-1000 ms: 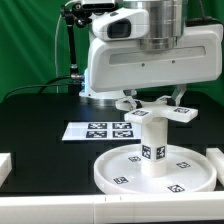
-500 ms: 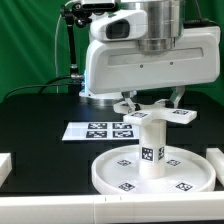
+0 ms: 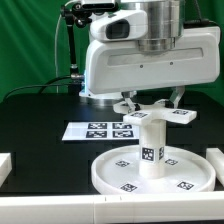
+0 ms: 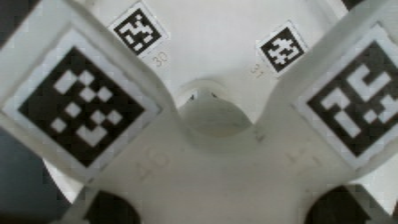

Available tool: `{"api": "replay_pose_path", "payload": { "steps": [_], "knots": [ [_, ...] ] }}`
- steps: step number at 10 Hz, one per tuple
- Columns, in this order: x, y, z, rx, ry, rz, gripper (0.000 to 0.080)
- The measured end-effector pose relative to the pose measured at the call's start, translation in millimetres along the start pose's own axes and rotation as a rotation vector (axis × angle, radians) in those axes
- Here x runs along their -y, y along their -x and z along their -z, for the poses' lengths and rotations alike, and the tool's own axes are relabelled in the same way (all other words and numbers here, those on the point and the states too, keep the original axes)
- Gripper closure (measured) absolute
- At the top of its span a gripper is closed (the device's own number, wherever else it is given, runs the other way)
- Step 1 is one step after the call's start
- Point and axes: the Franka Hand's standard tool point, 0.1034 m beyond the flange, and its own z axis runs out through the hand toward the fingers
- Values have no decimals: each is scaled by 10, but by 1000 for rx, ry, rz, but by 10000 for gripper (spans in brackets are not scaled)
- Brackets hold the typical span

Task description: Assemble round table

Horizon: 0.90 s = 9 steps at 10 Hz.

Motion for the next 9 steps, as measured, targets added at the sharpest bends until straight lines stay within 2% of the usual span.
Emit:
{"api": "replay_pose_path", "payload": {
  "steps": [3,9],
  "knots": [
    [-43,-1,2,-4,2,-23,351],
    [-38,-47,-4,-46,-24,-572,351]
  ]
}}
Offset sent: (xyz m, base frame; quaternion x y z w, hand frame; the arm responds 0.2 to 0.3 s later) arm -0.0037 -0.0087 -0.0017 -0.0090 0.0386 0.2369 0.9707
